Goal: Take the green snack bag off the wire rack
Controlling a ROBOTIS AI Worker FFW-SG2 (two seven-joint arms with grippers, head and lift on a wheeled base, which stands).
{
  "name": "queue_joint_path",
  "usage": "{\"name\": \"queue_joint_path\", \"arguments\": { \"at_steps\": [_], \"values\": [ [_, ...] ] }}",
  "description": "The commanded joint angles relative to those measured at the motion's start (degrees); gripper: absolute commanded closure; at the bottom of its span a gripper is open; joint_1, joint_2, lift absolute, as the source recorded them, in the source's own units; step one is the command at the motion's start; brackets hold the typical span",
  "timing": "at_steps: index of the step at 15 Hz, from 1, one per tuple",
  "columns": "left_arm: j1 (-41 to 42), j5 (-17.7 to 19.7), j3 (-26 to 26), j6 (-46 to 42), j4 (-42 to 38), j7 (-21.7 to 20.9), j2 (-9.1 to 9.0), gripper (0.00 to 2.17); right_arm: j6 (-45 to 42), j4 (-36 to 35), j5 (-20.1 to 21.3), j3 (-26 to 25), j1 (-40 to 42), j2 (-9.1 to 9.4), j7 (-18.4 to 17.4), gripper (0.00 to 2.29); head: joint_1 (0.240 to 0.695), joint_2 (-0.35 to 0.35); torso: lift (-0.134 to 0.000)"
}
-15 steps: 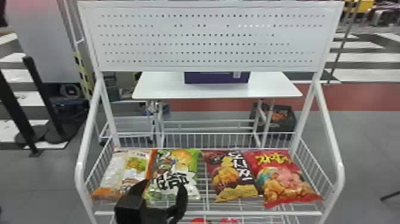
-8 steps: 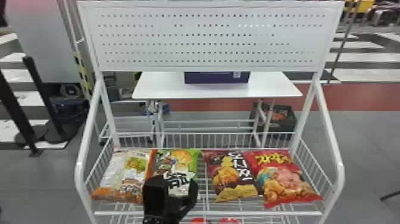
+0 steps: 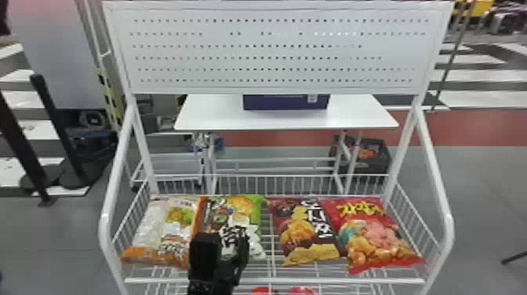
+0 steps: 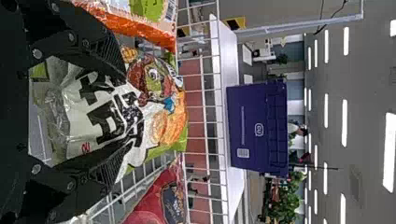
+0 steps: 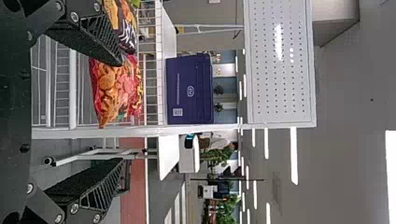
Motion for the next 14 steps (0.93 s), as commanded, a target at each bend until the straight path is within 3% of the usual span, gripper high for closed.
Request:
{"name": "queue_joint_path", "arguments": {
  "at_steps": [1, 3, 7, 11, 14],
  "values": [
    [0.09, 0.16, 0.01, 0.81, -0.08, 1.48, 0.01, 1.30, 0.00, -0.14, -0.05, -0.11, 0.14, 0.00, 0.01, 0.17, 0.499, 0.000, 0.000],
    [0.35, 0.25, 0.10, 1.33, -0.52, 0.43, 0.53, 1.71, 0.17, -0.14, -0.05, -0.19, 0.14, 0.00, 0.01, 0.17, 0.499, 0.000, 0.000],
    [3.25, 0.42, 1.15, -0.43, -4.65, 0.08, 0.62, 1.72, 0.17, 0.03, -0.13, -0.11, -0.13, -0.09, 0.01, 0.17, 0.499, 0.000, 0.000],
    [8.79, 1.83, 2.91, -0.95, -13.62, -0.01, 1.41, 1.72, 0.17, 0.21, -0.22, -0.11, -0.39, -0.26, -0.08, 0.17, 0.499, 0.000, 0.000],
    [16.44, 3.32, 4.84, -4.12, -22.23, 1.22, 5.19, 1.72, 0.17, 0.47, -0.31, -0.11, -0.57, -0.26, -0.08, 0.17, 0.499, 0.000, 0.000]
  ]
}}
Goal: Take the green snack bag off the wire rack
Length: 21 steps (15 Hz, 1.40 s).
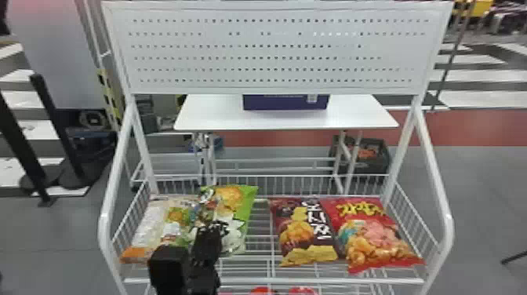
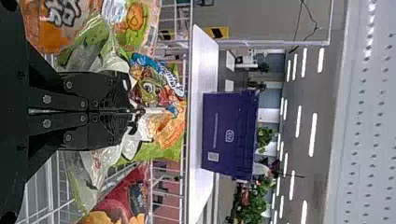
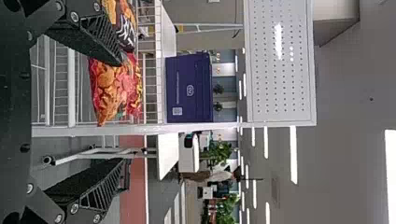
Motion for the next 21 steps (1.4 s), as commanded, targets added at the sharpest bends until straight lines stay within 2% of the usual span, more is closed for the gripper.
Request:
{"name": "queue_joint_path", "arguments": {
  "at_steps": [1, 2, 4, 6, 10, 14, 21],
  "values": [
    [7.27, 1.27, 2.38, -5.20, -6.11, 0.19, 3.47, 1.72, 0.00, 0.18, -0.11, 0.00, -0.13, -0.10, -0.02, 0.17, 0.499, 0.000, 0.000],
    [10.79, 1.44, 3.88, -9.77, -7.96, 0.46, 4.96, 1.72, 0.00, 0.36, -0.20, 0.00, -0.31, -0.10, 0.07, 0.17, 0.499, 0.000, 0.000],
    [17.38, 1.62, 8.36, -15.92, -10.95, 0.19, 6.46, 1.71, 0.35, 0.62, -0.20, 0.09, -0.57, -0.19, 0.07, 0.17, 0.499, 0.000, 0.000],
    [23.62, 2.06, 12.40, -20.49, -13.67, -0.69, 6.90, 1.71, 0.53, 0.88, -0.11, 0.35, -0.84, -0.19, -0.02, 0.17, 0.499, 0.000, 0.000],
    [32.85, 1.53, 14.78, -29.81, -15.96, -1.13, 8.92, 1.71, 0.70, 0.88, -0.20, 0.44, -0.84, -0.19, -0.02, 0.17, 0.499, 0.000, 0.000],
    [37.95, 0.91, 15.13, -33.50, -14.99, -1.48, 9.53, 1.71, 1.05, 2.29, -0.38, 0.44, -1.54, -0.28, -0.02, 0.17, 0.499, 0.000, 0.000],
    [38.56, 0.65, 15.30, -33.68, -15.17, -1.92, 9.62, 1.71, 0.70, 2.73, -0.55, 0.97, -1.89, -0.89, -0.02, 0.17, 0.499, 0.000, 0.000]
  ]
}}
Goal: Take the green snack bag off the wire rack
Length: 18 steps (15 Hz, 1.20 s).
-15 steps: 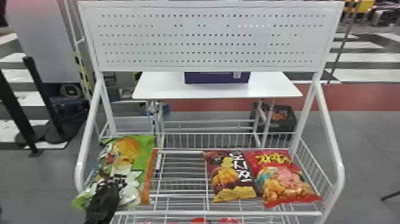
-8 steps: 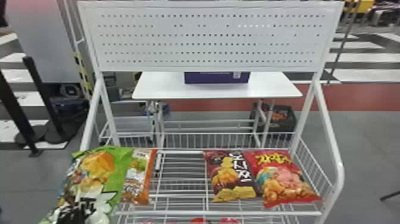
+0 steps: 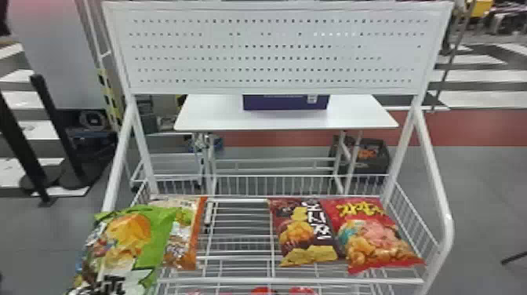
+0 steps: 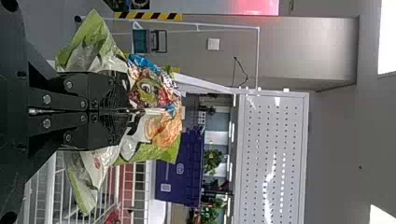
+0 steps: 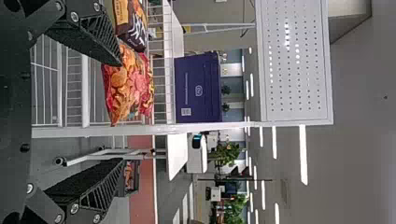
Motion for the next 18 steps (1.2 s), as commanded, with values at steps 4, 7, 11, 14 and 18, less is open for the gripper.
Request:
{"name": "queue_joint_path", "arguments": {
  "at_steps": [4, 7, 11, 14, 18],
  "values": [
    [0.13, 0.09, 0.58, -0.25, 0.08, 0.09, 0.02, 1.71, -0.24, -0.18, -0.04, 0.00, 0.21, -0.38, 0.00, 0.17, 0.499, 0.000, 0.000],
    [0.48, 0.09, 0.66, -2.00, -0.01, 0.09, 0.02, 1.71, -0.42, -0.53, -0.04, 0.09, 0.29, -0.38, 0.00, 0.17, 0.499, 0.000, 0.000],
    [0.48, 0.00, 0.66, -2.18, 0.08, 0.00, 0.02, 1.71, -0.42, -0.80, -0.04, 0.09, 0.56, -0.47, 0.00, 0.17, 0.499, 0.000, 0.000],
    [0.48, 0.00, 0.66, -2.18, 0.25, -0.18, 0.02, 1.71, -0.24, -0.71, -0.04, 0.09, 0.38, -0.47, 0.00, 0.17, 0.499, 0.000, 0.000],
    [0.48, 0.00, 0.66, -2.18, 0.34, -0.26, 0.02, 1.71, -0.42, -0.80, -0.04, 0.09, 0.38, -0.38, 0.00, 0.17, 0.499, 0.000, 0.000]
  ]
}}
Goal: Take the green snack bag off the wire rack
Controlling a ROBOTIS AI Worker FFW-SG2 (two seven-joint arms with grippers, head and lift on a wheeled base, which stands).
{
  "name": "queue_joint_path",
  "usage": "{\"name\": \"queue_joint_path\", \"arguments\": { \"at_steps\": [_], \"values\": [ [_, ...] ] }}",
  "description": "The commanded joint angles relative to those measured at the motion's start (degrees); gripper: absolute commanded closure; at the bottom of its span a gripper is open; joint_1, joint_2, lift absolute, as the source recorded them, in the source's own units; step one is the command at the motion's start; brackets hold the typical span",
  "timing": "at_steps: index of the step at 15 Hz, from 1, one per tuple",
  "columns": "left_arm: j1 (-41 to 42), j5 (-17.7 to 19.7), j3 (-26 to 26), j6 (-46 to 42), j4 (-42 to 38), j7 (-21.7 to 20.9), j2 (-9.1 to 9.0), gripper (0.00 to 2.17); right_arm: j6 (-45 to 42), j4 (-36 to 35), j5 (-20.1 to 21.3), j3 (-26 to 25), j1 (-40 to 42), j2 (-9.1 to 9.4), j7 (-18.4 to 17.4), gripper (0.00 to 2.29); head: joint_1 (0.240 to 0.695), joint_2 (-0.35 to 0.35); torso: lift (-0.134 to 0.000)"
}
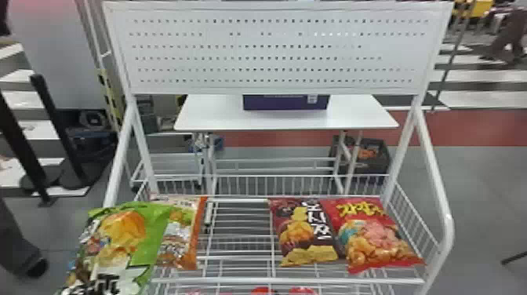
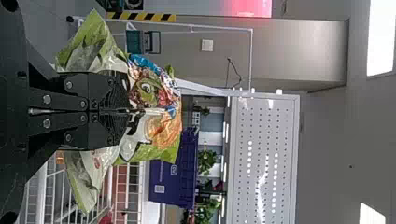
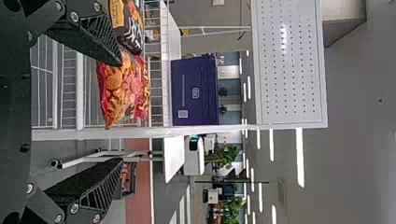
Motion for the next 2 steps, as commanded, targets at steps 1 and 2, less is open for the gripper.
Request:
{"name": "queue_joint_path", "arguments": {
  "at_steps": [1, 2],
  "values": [
    [0.00, 0.00, 0.00, 0.00, 0.00, 0.00, -0.06, 1.71, -0.05, -0.01, 0.00, 0.00, 0.00, 0.09, 0.00, 0.17, 0.499, 0.000, 0.000],
    [0.09, 0.00, 0.00, 0.00, 0.00, -0.09, 0.03, 1.71, -0.05, -0.01, 0.00, 0.00, 0.00, 0.09, 0.00, 0.17, 0.499, 0.000, 0.000]
  ]
}}
